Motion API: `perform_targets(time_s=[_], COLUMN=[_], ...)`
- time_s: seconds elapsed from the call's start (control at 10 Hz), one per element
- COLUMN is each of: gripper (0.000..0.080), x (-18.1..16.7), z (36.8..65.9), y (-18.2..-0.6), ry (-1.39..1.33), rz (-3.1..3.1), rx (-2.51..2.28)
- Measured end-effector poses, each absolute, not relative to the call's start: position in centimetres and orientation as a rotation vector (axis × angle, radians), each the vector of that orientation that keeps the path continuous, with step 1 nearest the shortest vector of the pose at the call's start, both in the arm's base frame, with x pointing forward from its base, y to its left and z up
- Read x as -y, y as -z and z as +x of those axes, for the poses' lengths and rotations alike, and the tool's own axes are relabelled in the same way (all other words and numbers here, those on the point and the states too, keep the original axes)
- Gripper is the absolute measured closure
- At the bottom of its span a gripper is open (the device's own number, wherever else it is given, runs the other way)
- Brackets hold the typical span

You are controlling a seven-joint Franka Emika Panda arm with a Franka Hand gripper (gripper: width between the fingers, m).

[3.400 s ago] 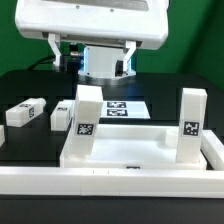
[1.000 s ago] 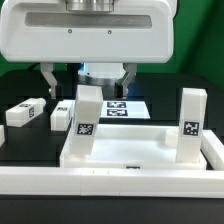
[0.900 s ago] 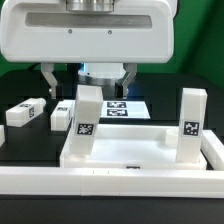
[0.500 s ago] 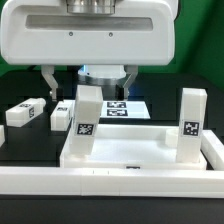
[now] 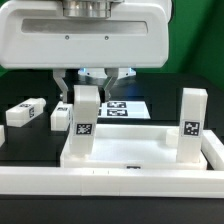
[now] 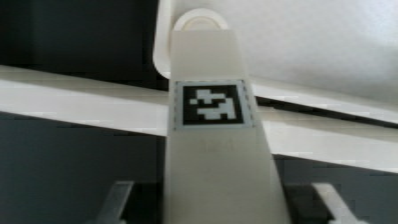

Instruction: Assemble desk

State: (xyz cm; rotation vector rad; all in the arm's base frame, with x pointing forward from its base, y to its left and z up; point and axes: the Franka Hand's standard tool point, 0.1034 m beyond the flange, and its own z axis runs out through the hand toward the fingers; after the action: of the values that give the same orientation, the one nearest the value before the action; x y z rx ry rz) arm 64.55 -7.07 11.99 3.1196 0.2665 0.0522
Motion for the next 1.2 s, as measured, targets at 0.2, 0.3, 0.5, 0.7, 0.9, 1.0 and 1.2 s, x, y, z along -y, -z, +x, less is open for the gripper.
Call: perform_targets(time_s=[0.2,0.3,0.5,0.7,0.9,1.0,1.2], gripper=[0.0511,0.0511,0.0511,0.0510,0.0509,0.0509,0.0509], x=[7.0,7.0,7.0,7.1,6.9,6.9,7.0], z=[64.6,64.6,64.6,64.1,63.6,63.7,63.8], y=[-12.0,-12.0,-12.0,-12.4,-12.1,-12.1,-12.1], ry=[-0.052,-0.052,-0.053,-0.191,-0.204,-0.242,-0.261], rz=[3.120,3.120,3.123,3.158,3.148,3.137,3.110], rx=[-0.264,-0.257,-0.235,0.140,0.391,0.496,0.671])
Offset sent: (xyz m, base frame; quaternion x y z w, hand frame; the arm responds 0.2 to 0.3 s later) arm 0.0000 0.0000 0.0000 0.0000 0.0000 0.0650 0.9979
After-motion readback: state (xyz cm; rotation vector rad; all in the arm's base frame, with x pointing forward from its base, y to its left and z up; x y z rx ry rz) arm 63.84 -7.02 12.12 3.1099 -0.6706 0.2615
